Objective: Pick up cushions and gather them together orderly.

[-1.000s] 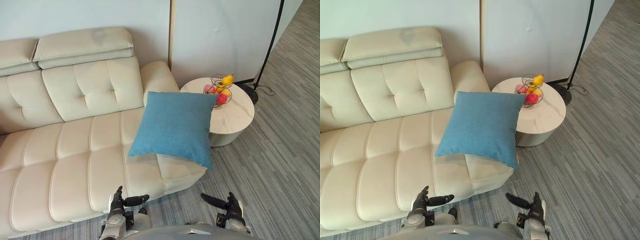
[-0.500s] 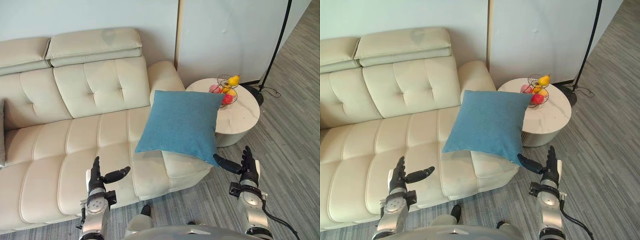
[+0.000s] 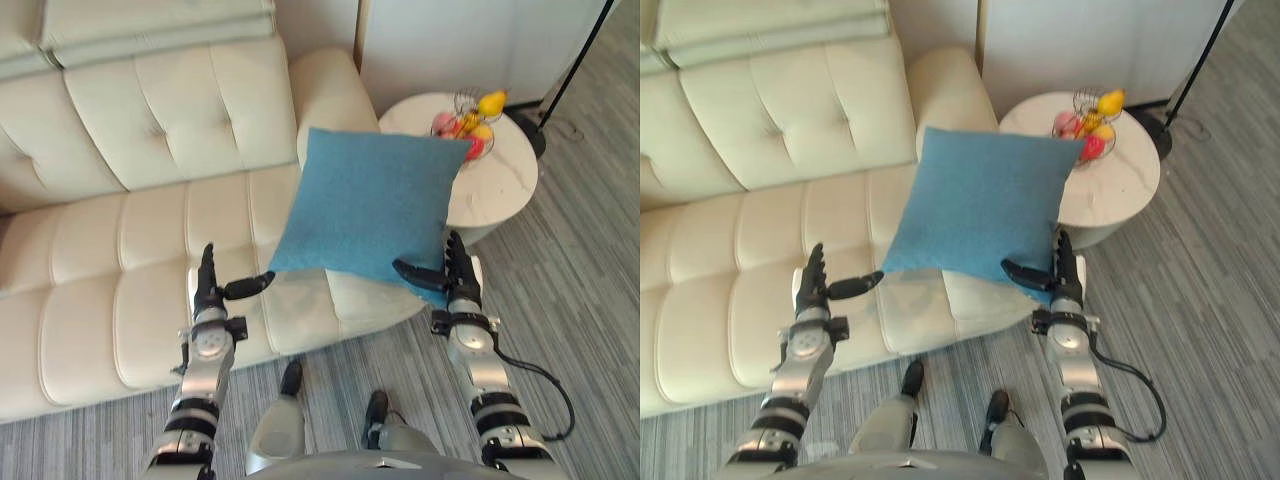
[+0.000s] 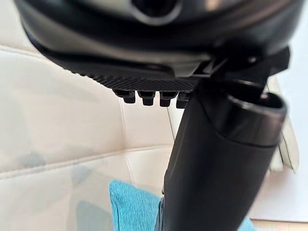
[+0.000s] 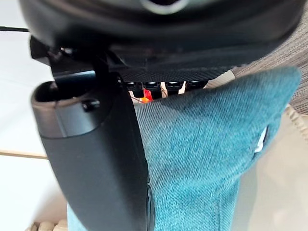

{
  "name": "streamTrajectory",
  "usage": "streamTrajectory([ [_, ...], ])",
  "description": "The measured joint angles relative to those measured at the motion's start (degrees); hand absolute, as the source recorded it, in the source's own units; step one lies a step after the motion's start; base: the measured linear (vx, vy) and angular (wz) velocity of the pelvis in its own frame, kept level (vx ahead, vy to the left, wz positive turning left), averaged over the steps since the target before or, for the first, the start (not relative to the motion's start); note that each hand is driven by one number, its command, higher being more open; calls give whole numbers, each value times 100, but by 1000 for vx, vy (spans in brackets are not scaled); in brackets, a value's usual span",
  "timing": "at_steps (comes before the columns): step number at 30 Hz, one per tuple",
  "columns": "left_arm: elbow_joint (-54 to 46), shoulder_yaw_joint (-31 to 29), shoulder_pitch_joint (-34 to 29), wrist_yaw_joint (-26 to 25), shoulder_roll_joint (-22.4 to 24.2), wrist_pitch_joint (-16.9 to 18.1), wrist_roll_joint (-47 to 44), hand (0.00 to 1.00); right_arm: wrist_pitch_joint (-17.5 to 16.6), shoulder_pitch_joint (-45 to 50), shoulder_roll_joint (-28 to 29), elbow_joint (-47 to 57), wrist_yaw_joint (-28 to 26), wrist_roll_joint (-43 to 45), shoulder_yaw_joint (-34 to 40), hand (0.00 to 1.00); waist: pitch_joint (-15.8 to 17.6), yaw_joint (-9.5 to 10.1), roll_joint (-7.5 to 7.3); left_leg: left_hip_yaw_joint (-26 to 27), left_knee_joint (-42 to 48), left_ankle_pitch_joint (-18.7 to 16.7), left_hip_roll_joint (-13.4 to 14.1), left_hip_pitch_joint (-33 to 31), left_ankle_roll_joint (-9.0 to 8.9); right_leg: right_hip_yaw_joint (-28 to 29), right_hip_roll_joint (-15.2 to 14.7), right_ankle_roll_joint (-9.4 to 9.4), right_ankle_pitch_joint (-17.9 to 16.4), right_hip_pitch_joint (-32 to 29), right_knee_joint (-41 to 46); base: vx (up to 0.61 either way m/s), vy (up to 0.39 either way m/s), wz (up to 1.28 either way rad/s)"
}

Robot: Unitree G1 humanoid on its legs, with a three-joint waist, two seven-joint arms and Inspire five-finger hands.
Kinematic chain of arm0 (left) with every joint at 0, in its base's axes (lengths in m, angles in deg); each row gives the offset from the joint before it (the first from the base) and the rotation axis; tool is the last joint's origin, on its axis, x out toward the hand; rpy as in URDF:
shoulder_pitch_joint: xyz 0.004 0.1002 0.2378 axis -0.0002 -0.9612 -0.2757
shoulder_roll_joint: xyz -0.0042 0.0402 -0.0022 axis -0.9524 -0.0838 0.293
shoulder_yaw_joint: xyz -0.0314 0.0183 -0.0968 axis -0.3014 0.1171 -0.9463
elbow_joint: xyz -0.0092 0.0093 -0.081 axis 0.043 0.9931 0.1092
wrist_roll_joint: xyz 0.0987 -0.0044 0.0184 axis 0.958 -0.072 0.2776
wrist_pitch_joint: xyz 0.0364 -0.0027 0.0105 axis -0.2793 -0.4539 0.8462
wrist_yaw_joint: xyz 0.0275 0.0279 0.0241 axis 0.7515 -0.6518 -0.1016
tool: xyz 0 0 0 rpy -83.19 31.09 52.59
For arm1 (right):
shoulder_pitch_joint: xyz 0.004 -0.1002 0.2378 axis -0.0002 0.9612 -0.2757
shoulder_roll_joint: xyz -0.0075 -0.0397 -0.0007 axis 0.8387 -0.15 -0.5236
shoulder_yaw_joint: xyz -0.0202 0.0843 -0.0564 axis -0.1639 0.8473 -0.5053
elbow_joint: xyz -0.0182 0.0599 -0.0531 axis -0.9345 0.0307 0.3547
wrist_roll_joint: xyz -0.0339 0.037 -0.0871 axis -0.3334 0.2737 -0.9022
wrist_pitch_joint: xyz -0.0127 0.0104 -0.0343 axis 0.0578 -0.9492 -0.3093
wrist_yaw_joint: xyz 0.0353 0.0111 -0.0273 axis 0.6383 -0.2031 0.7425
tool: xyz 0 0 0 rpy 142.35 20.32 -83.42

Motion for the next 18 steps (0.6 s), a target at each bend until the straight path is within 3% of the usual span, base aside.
streamTrajectory([
  [4,70,390,855,-106,-188,-4,-173,100,11,-814,9,-220,154,80,-223,100,419,48,-87,136,255,0,21,-507,0,183,13,-39,109,-563,168,-92,29,-20],
  [10,548,597,2134,-283,-400,-21,-338,100,15,-1557,31,-254,482,518,-236,100,842,55,-102,351,612,-2,81,-1069,-1,455,30,-63,155,-1285,587,-100,9,-24],
  [11,554,598,2348,-318,-402,-25,-403,100,15,-1677,33,-253,529,630,-273,0,916,53,-101,382,689,-3,100,-1167,-2,500,40,-71,161,-1414,680,-91,-21,-24],
  [13,559,690,2718,-373,-414,-24,-424,100,15,-1883,100,-245,606,684,-297,0,1058,51,-100,447,805,-16,164,-1306,-14,576,62,-104,197,-1582,761,-100,-19,-26],
  [14,579,834,2963,-391,-438,-24,-455,0,12,-2015,155,-208,686,722,-321,0,1121,50,-100,485,901,-33,201,-1455,-27,607,106,-122,245,-1726,790,-91,-10,-20],
  [18,689,1091,3363,-375,-401,-27,-523,0,0,-2157,244,8,795,899,-392,0,1215,44,-110,518,1013,-33,295,-1701,-51,651,191,-161,301,-1990,871,-88,-50,-13],
])
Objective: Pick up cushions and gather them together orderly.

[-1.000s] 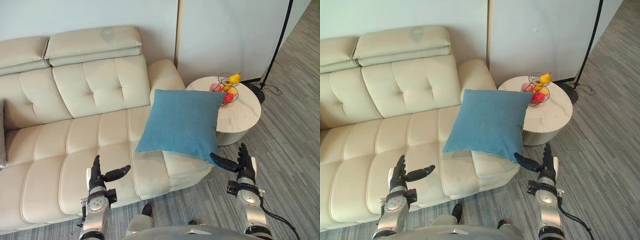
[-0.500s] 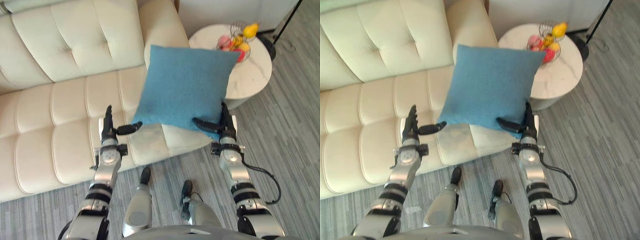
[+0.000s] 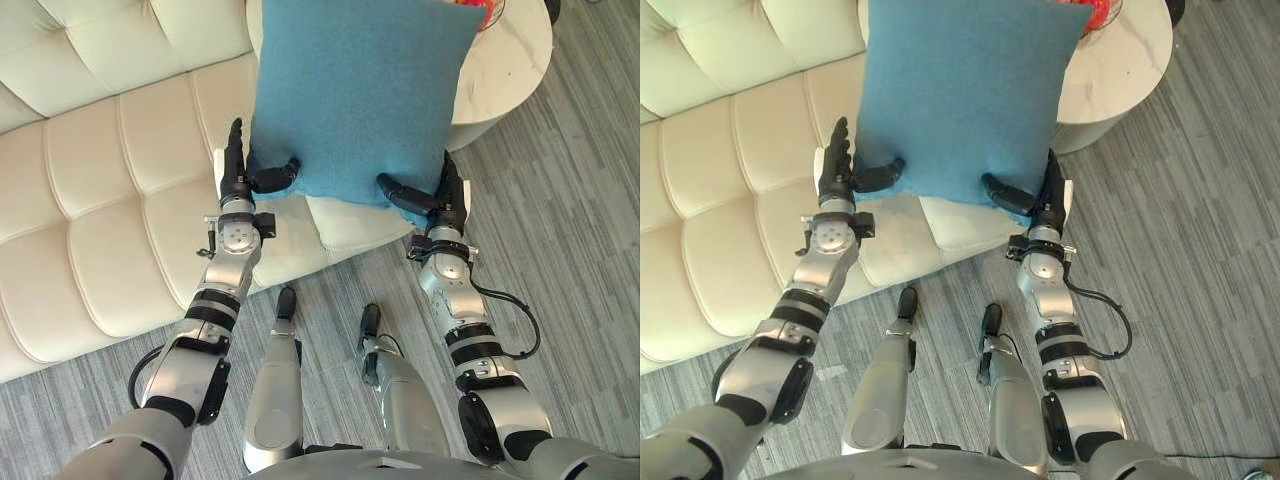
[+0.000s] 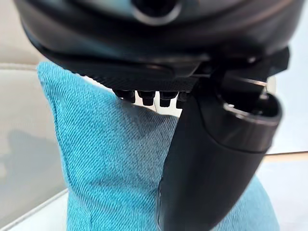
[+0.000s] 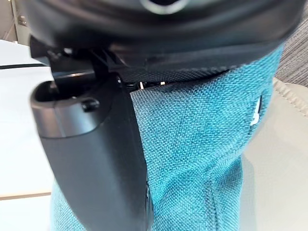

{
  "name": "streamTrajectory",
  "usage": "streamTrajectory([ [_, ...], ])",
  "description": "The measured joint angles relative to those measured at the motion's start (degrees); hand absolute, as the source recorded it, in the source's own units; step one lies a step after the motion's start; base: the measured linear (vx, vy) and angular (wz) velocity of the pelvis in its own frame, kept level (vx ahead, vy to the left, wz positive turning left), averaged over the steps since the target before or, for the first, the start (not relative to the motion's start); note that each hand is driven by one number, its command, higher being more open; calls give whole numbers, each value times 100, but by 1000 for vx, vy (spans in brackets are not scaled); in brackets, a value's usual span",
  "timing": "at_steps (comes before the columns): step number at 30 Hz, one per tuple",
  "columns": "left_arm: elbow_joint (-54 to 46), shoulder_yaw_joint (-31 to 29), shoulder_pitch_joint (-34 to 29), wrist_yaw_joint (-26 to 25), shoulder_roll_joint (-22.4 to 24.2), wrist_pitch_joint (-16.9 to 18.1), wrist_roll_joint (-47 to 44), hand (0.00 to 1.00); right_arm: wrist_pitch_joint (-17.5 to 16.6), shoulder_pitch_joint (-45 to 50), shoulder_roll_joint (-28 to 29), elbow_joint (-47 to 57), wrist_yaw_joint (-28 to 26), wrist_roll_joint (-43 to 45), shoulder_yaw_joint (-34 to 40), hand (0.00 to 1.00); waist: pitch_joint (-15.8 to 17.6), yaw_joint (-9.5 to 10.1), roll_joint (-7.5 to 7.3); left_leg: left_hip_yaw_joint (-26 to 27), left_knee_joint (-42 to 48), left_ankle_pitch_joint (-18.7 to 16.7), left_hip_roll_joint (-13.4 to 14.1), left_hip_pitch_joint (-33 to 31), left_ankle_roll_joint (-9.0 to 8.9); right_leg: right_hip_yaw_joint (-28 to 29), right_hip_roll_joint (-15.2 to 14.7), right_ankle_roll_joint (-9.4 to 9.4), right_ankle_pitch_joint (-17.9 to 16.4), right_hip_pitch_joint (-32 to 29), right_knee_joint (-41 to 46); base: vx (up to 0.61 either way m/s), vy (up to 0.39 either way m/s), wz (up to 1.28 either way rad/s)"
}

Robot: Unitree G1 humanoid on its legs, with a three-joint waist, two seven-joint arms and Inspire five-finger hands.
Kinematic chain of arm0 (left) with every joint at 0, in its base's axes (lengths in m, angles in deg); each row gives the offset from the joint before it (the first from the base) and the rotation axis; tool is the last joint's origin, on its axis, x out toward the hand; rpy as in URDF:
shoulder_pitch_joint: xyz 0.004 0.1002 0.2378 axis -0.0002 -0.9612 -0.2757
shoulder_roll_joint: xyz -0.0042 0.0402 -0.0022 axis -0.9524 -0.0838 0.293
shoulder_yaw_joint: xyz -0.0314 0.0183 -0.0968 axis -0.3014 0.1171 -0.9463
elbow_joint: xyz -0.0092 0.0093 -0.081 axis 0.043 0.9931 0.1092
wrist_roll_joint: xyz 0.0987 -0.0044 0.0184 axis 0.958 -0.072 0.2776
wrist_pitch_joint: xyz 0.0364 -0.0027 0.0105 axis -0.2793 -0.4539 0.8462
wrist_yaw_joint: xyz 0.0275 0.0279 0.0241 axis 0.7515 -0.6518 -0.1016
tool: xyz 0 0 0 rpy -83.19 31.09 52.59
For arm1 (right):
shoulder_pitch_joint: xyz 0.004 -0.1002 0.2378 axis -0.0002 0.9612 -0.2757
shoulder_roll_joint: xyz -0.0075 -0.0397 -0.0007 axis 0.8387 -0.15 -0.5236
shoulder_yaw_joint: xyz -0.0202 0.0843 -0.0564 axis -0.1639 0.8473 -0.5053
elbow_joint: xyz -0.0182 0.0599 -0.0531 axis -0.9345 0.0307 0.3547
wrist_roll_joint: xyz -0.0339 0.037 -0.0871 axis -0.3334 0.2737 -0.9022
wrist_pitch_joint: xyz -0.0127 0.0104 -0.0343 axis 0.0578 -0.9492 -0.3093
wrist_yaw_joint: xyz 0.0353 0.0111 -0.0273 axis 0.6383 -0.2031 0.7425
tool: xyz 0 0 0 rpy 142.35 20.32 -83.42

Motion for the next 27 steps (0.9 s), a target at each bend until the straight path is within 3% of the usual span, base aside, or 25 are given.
streamTrajectory([
  [10,-480,246,170,-173,36,4,-218,0,-119,45,14,401,19,216,-182,0,31,9,0,15,-89,71,51,-32,-75,-9,20,-22,16,-80,2,16,-22,-1],
  [15,-997,472,26,-222,52,2,-199,0,-174,682,87,836,22,219,-248,0,31,-12,0,108,-274,71,34,431,-74,46,-5,-20,15,330,-152,27,9,-5],
  [25,-2884,663,-2394,-94,501,0,-151,0,-170,2360,-1,1841,-142,-41,-402,0,-19,-228,51,140,-874,158,49,1335,-105,34,49,-24,-101,1078,-384,58,-34,1],
  [27,-3351,613,-3288,-21,777,0,-156,0,-154,2877,3,2169,-287,-125,-443,0,-268,-275,132,86,-1042,166,25,1598,-113,-56,29,-18,-235,1286,-358,66,-36,18],
])
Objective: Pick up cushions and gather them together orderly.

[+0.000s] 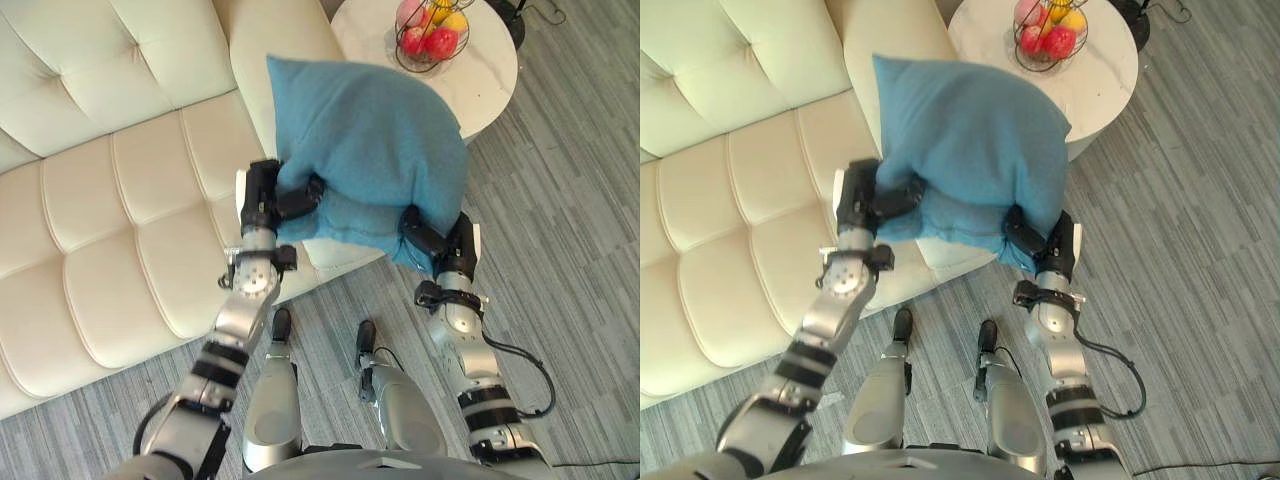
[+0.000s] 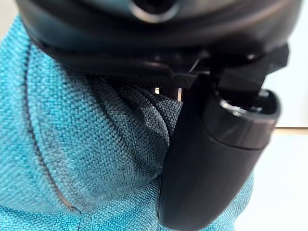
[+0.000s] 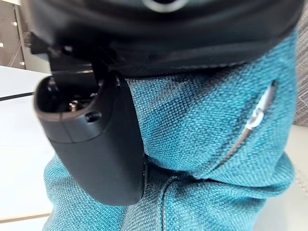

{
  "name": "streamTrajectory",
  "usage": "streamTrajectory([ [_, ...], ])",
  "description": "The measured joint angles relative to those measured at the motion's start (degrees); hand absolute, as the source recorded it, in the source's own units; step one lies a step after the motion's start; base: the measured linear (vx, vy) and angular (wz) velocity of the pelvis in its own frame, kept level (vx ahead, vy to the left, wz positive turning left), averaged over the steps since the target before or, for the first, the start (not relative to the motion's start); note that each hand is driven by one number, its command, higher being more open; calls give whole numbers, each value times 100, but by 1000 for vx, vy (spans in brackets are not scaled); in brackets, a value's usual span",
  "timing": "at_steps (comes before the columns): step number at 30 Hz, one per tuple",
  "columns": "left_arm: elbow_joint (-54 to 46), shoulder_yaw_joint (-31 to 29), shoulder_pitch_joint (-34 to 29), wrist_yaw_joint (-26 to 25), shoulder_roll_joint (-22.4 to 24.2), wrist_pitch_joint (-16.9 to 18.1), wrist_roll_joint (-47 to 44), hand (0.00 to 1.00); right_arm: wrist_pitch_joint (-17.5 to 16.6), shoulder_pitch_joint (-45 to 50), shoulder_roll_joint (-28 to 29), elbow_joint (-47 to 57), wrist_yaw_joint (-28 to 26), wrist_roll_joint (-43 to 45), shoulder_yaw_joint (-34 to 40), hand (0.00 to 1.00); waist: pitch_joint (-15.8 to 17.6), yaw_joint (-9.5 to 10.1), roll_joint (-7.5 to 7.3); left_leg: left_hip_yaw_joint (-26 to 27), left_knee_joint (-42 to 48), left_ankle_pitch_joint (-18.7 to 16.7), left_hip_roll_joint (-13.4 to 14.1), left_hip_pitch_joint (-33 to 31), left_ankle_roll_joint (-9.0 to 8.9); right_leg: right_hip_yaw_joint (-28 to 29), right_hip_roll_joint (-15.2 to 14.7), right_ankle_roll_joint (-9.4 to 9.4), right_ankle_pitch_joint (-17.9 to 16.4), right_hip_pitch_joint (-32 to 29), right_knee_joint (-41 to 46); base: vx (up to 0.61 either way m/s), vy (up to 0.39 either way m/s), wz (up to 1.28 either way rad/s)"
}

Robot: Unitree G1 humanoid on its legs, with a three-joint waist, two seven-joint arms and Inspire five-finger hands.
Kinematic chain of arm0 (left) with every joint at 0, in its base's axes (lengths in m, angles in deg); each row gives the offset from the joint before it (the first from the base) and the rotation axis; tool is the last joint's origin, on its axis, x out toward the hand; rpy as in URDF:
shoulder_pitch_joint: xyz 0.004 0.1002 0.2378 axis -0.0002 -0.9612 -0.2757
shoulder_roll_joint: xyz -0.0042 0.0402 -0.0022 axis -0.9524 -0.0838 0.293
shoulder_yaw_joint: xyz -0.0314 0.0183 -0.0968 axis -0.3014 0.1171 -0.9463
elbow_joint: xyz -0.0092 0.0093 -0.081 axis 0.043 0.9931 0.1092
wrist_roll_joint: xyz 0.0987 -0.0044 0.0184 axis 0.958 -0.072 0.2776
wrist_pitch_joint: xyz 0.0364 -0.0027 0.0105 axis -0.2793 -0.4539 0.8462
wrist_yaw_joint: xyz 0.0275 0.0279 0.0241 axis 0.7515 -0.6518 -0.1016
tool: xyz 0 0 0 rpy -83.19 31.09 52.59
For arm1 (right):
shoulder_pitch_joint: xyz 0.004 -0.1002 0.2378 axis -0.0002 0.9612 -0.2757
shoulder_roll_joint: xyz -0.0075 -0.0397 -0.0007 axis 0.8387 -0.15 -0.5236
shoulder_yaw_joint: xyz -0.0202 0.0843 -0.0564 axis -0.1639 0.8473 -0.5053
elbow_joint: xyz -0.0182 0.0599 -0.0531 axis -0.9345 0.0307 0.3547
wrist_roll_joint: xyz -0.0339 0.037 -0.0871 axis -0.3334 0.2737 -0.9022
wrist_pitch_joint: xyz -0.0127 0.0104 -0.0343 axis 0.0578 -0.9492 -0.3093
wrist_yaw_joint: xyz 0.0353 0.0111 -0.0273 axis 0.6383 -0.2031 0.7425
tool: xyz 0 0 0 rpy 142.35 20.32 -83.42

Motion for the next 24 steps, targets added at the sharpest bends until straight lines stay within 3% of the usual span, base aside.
streamTrajectory([
  [4,-492,-2,-1149,78,300,0,-44,0,22,793,6,565,-116,-151,-184,0,-531,1,208,-196,-99,0,-95,330,-1,-244,-120,21,-343,320,262,64,-23,34],
  [8,-1082,-2,-1689,140,383,5,-42,0,21,1173,10,1116,-164,-243,-266,0,-839,110,281,-569,19,0,-213,370,-2,-671,-291,8,-684,471,677,-8,-26,63],
  [12,-1329,0,-1796,165,423,23,-43,0,11,1271,6,1504,-160,-458,-266,0,-1080,109,304,-777,299,115,-406,67,33,-1303,-537,-26,-977,523,1068,-76,-17,89],
  [13,-1393,19,-1836,173,429,33,-43,0,9,1273,-5,1529,-148,-458,-256,0,-1216,71,310,-665,59,253,-363,25,142,-1558,-618,-67,-962,521,1008,-63,38,115],
  [14,-1411,37,-1817,203,429,100,-43,0,1,1228,23,1528,-140,-499,-211,0,-1226,65,262,-155,541,-101,-319,-233,381,-1813,-771,-44,-938,552,1015,-49,45,118],
  [16,-1278,100,-1828,208,409,140,-66,0,-3,1214,2,1405,-85,-607,-188,0,-1252,54,229,577,1761,-593,-79,-426,592,-2108,-1038,62,-839,750,942,4,97,94],
  [18,-1103,155,-1827,212,393,178,-151,0,-3,1210,-5,1245,-65,-667,-167,0,-1334,25,241,906,2133,-771,181,-374,630,-2268,-1155,164,-767,871,859,47,263,69],
  [19,-889,272,-1816,212,374,218,-217,0,-2,1166,-54,1056,-16,-689,-118,0,-1481,-54,365,1223,2188,-810,528,-259,658,-2477,-1255,338,-626,940,719,47,314,83],
  [20,-742,392,-1745,226,385,220,-226,0,-4,1105,-111,910,5,-732,5,0,-1553,-75,472,1390,1882,-909,597,-171,477,-2611,-1327,504,-493,955,650,53,367,102],
  [21,-591,500,-1613,236,326,220,-254,0,0,993,-109,676,35,-788,121,0,-1623,-112,497,1604,1675,-957,465,-173,370,-2730,-1397,623,-344,970,516,41,290,78],
  [22,-513,533,-1543,240,285,220,-274,0,13,928,-88,541,38,-787,169,0,-1628,-143,437,1587,1586,-911,353,-192,298,-2792,-1463,619,-254,989,414,46,329,78],
  [23,-337,582,-1432,241,156,217,-288,0,60,819,10,277,33,-790,237,0,-1641,-145,240,1501,1388,-829,55,-185,357,-2897,-1594,644,-30,1121,78,62,259,70],
  [24,-236,596,-1424,241,92,216,-296,0,89,823,55,190,30,-795,249,0,-1650,-162,172,1405,1354,-809,-114,-171,389,-2920,-1644,614,56,1273,-104,103,280,78],
])
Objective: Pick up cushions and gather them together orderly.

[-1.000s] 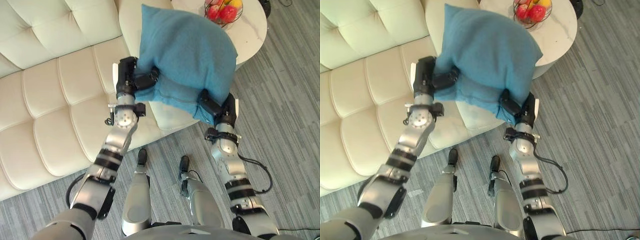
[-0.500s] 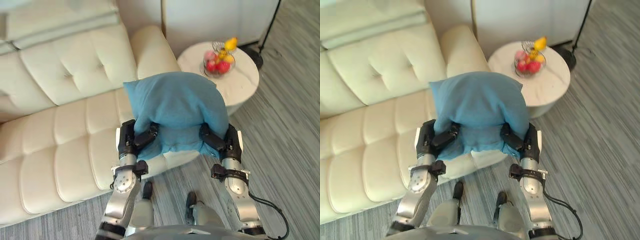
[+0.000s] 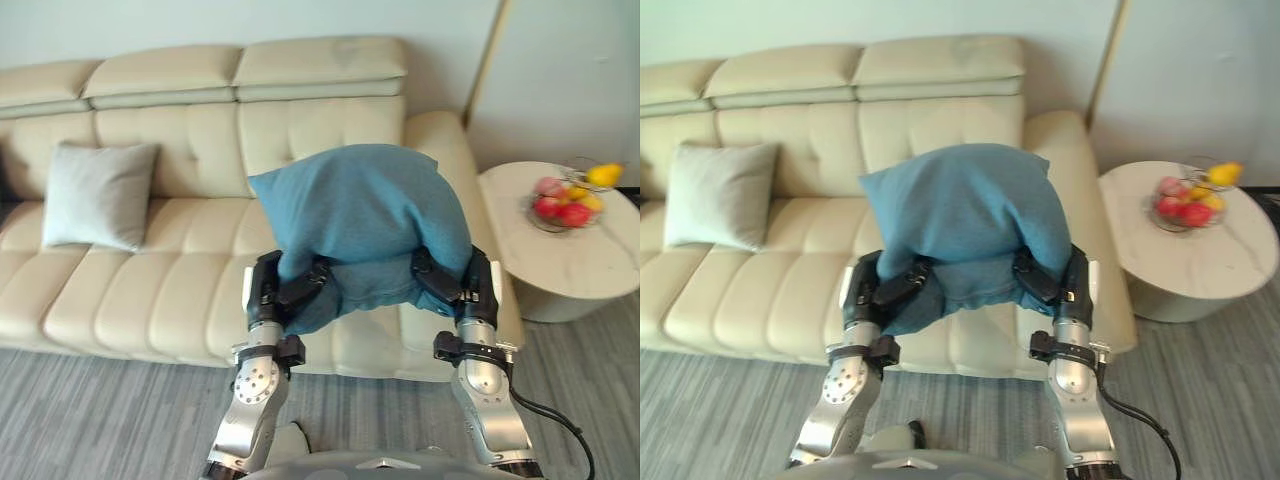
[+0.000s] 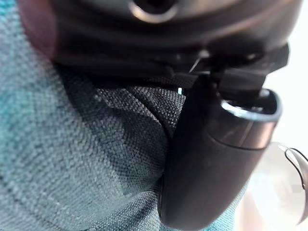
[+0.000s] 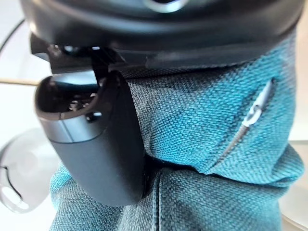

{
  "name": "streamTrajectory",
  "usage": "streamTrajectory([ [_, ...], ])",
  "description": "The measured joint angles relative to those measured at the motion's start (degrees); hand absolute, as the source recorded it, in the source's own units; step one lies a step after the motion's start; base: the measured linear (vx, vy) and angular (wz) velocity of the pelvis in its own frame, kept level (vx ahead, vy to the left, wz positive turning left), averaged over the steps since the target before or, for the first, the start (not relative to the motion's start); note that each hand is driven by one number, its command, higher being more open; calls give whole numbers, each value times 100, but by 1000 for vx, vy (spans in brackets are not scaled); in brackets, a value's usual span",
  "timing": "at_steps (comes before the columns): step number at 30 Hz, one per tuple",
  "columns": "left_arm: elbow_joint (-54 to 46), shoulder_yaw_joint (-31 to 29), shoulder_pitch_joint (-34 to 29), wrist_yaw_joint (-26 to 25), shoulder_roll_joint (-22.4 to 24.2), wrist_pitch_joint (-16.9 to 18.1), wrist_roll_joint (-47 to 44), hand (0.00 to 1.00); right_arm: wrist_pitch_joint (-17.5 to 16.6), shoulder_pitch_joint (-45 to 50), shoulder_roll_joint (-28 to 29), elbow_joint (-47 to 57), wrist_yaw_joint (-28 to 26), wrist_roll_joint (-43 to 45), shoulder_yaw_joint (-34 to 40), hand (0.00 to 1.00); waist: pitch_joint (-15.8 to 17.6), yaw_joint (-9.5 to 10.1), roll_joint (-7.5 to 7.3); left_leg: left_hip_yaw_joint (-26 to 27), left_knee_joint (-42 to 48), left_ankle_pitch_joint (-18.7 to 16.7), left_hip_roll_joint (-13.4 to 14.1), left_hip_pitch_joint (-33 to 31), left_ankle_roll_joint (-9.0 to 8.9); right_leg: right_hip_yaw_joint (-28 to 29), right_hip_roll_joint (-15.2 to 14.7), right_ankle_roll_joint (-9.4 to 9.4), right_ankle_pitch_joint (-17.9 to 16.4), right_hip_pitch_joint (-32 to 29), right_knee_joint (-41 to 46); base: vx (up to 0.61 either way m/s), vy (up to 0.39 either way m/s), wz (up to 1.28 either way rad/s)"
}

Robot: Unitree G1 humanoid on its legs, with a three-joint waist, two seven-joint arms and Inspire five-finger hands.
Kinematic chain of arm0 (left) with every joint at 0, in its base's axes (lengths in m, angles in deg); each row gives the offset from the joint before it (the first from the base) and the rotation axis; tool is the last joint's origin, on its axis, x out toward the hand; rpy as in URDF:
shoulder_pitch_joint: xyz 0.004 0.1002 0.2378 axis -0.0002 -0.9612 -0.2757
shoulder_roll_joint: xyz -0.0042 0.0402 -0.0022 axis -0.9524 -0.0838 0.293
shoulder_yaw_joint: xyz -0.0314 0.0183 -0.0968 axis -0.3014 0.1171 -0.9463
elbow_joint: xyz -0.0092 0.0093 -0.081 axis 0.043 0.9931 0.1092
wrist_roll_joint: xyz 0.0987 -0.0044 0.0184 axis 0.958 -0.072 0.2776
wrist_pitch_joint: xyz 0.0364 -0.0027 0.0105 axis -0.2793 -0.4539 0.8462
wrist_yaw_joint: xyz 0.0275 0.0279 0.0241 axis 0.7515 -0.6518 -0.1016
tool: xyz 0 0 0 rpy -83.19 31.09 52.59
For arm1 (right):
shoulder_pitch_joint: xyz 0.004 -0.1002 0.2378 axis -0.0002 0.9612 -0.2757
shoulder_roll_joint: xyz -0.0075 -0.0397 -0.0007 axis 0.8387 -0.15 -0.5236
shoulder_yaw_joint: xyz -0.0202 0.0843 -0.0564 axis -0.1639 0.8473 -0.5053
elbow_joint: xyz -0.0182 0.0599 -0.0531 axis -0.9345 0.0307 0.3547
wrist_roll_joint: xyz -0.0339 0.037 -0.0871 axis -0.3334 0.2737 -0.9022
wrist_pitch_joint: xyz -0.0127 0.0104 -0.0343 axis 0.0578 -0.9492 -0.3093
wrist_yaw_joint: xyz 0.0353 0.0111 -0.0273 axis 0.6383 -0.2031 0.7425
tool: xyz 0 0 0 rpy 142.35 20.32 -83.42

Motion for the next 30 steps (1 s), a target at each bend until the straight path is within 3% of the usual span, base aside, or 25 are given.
streamTrajectory([
  [2,143,21,-4,0,-50,-8,-100,0,37,12,87,-135,-2,-56,7,0,-8,-43,-52,-201,-3,14,-282,17,80,-1,-122,13,60,257,-70,112,221,80],
  [4,204,45,-27,11,-57,-8,-100,0,105,21,122,-231,-56,-109,39,0,1,-11,-35,-343,20,-16,-474,19,221,29,-385,4,84,199,464,70,197,65],
  [5,203,45,-69,50,-76,-8,-100,0,134,50,119,-247,-95,-109,41,0,26,25,-36,-387,31,-52,-554,68,295,124,-562,-92,102,71,964,31,170,33],
  [6,203,45,-117,86,-100,-13,-97,0,147,76,119,-253,-111,-108,39,0,125,56,-50,-412,-15,-109,-615,245,398,474,-758,-634,178,-161,1699,13,223,19],
  [7,199,44,-189,119,-130,-14,-95,0,147,80,126,-320,-144,-109,40,0,182,37,-47,-436,-103,-200,-622,408,444,992,-820,-854,231,-469,2303,-2,257,11],
  [8,193,40,-228,128,-173,-13,-94,0,147,82,145,-355,-173,-109,43,0,214,0,-37,-484,-139,-211,-595,474,461,1325,-710,-771,28,-632,2590,-10,161,22],
  [9,193,16,-257,131,-225,-14,-92,0,146,113,213,-362,-233,-108,37,0,266,-64,-86,-588,-328,-201,-557,597,522,1795,-232,-597,-577,-908,2858,13,84,31],
  [10,191,11,-263,140,-224,-15,-92,0,146,112,218,-364,-241,-109,44,0,297,-73,-124,-581,-584,-139,-567,710,622,1990,191,-587,-868,-1120,2779,28,19,30],
  [13,191,10,-273,180,-222,-35,-91,0,147,112,142,-369,-293,-108,46,0,334,-146,-109,-567,-856,-81,-647,825,716,1926,949,-619,-1014,-1474,2037,68,2,17],
  [15,191,12,-272,184,-221,-76,-85,0,149,121,113,-383,-309,-108,47,0,350,-218,-104,-567,-870,-62,-707,902,688,2006,1184,-600,-958,-1479,1465,126,-48,21],
  [17,192,26,-273,300,-167,-112,-68,0,153,217,58,-383,-304,-99,52,0,323,-296,-141,-719,-736,-214,-856,946,528,2297,1339,-914,-343,-1305,853,200,-87,41],
  [18,190,40,-283,306,-139,-115,-55,0,153,230,28,-383,-303,-98,55,0,301,-303,-98,-734,-696,-256,-820,932,503,2251,1370,-918,-345,-1287,827,222,-90,29],
  [22,182,40,-339,416,-70,-140,35,0,190,515,13,-86,-293,-98,55,0,240,-259,16,-721,149,-653,-447,797,166,2008,1732,-947,-321,-616,180,302,-122,23],
  [25,147,31,-506,489,8,-140,32,0,203,1066,5,727,-293,-100,22,0,269,-137,97,-313,2404,-953,20,231,71,2023,1972,-1002,-356,107,-138,220,-29,-5],
  [26,106,29,-560,498,17,-139,33,0,202,1098,6,851,-293,-100,19,0,261,-83,105,-214,2731,-1029,142,102,133,2113,1996,-1060,-394,175,-145,214,65,-54],
  [28,-71,30,-600,527,129,-125,32,0,173,1063,1,1159,-254,-100,38,0,211,62,146,-284,2425,-1230,454,-148,213,2427,1991,-1083,-418,150,-148,219,136,-75],
  [30,-127,31,-596,534,174,-117,34,0,159,1064,3,1188,-223,-99,51,0,187,66,181,-596,1341,-1019,529,-28,201,2603,1961,-1006,-466,158,-100,152,231,-51],
])
